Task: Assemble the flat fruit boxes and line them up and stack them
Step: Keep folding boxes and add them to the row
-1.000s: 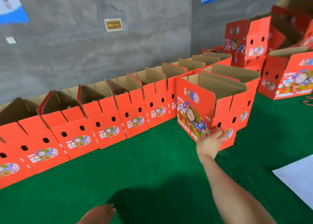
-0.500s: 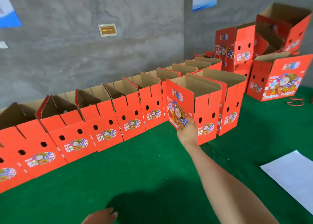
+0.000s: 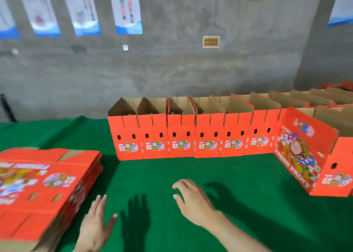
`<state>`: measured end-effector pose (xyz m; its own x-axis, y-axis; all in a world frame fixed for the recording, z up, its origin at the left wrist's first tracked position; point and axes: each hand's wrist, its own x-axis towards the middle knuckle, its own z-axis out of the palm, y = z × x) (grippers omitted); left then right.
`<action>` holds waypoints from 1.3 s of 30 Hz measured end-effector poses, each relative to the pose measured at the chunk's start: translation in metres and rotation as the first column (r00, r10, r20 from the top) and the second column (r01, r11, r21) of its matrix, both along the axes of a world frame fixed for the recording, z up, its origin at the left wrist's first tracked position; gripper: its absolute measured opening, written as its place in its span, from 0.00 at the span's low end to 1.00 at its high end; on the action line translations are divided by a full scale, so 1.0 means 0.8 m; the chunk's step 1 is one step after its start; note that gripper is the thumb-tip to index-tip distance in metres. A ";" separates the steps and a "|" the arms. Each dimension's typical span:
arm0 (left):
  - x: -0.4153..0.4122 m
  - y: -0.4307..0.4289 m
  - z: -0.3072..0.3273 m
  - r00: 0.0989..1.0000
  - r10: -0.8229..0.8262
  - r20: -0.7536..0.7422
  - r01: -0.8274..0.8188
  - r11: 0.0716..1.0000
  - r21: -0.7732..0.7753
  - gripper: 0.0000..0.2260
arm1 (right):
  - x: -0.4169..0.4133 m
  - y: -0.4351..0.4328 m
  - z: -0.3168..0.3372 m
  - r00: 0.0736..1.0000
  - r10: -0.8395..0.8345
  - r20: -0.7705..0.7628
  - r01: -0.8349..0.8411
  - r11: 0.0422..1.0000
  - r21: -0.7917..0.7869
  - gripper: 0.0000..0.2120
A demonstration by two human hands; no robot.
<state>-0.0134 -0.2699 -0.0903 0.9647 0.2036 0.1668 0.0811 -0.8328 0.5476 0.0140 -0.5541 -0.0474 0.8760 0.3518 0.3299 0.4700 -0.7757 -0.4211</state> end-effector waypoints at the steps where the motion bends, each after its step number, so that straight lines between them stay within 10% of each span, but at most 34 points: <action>1: -0.007 0.052 0.008 0.987 0.121 0.109 -0.123 0.992 0.015 0.57 | 0.002 0.018 0.000 1.000 0.005 -0.011 -0.005 1.000 0.006 0.15; 5: -0.024 0.228 0.035 0.899 0.418 0.128 -0.435 0.887 0.156 0.28 | 0.004 0.095 -0.001 0.997 0.041 -0.062 -0.042 0.999 -0.011 0.13; 12: -0.013 0.302 0.005 0.923 0.267 -0.277 -0.161 0.922 0.353 0.26 | -0.010 0.189 -0.018 0.984 0.070 -0.164 -0.085 0.993 -0.086 0.13; 27: -0.019 0.211 -0.020 0.980 0.178 -0.087 -0.118 0.876 0.467 0.35 | 0.021 0.302 -0.049 0.864 -0.133 -0.486 0.131 0.991 -0.040 0.16; 34: -0.008 0.222 -0.031 0.934 0.161 -0.320 -0.006 0.899 0.437 0.32 | 0.022 0.316 -0.055 0.683 -0.155 -0.714 0.262 0.964 0.041 0.27; 39: -0.012 0.200 -0.027 0.931 0.171 -0.321 -0.025 0.910 0.413 0.32 | 0.024 0.340 -0.039 0.450 0.241 -0.860 0.714 0.482 0.508 0.07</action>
<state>-0.0233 -0.1098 -0.1123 0.9541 0.2874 -0.0840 0.2949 -0.9506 0.0969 0.0330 -0.2821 -0.0783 0.8223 0.1023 -0.5598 -0.5682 0.0945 -0.8174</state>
